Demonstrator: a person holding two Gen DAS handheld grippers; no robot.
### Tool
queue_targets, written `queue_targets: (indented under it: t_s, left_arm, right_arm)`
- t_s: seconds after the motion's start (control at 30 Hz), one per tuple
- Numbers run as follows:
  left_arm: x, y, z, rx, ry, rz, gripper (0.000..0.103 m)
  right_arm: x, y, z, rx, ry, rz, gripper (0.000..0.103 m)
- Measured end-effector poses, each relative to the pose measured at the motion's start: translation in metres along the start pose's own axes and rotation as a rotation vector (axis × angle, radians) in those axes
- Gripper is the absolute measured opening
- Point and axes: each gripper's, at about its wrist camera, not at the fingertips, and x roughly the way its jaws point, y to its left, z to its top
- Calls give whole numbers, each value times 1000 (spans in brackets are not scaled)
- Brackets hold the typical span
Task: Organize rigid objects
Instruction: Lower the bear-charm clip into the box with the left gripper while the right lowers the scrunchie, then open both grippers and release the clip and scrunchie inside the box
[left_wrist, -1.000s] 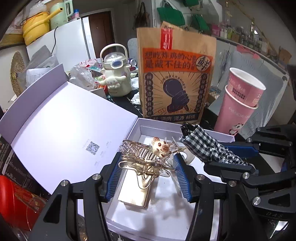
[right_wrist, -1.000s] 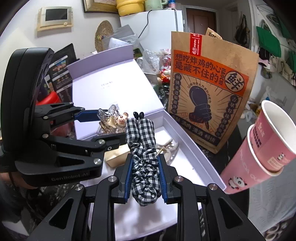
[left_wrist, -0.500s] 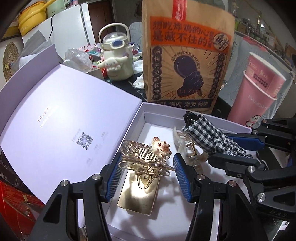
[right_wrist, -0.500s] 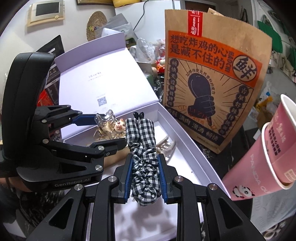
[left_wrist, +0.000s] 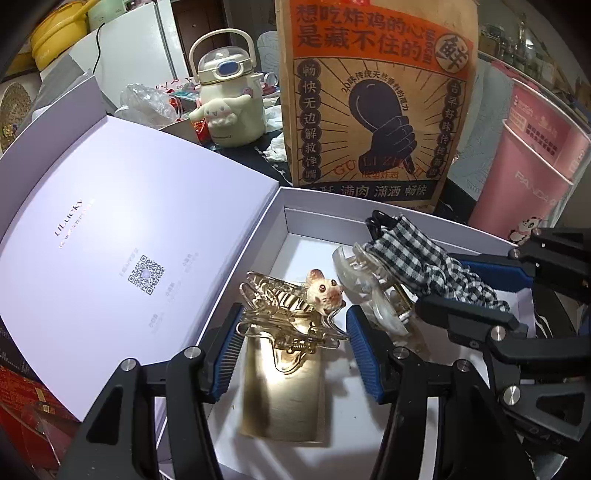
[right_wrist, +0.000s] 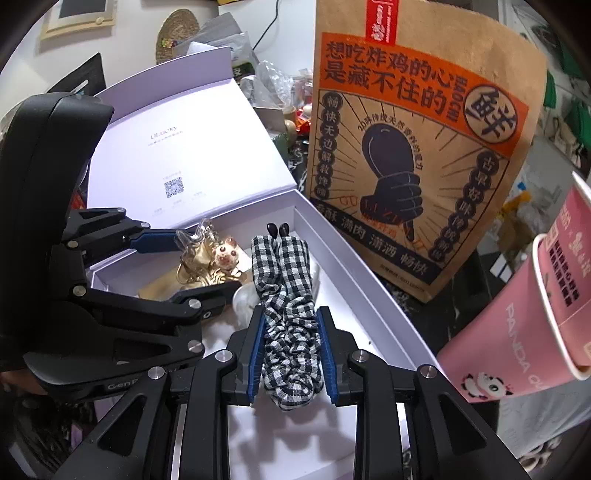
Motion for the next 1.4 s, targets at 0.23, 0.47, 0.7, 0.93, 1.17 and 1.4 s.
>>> queue_targets:
  t_s: [0.23,0.47,0.7,0.93,1.17,1.4]
  left_arm:
    - [-1,1,-2,-11,-1,7,55]
    - [-5,-1,-4,-19,10,0,55]
    - [-6,-3,-9,-28,36,14,55]
    - [-17,-9,-14,-20,29,42,68]
    - [-32,-14,-14,-12,3,63,77]
    - [-32,-14,-6,-17,-18,68,83]
  right_arm:
    - [2,-2,-1,6,10,8,33]
    - [-1,-5,-3,11,14,-1,43]
    - [-8,-10,-4,26,18,-18,47]
    - [-14,-9,-2,25,15,-37,47]
    - [-26,-13,-1,41,-2,-59,50]
    - [-57,-11,-11,50,-18,-78,50]
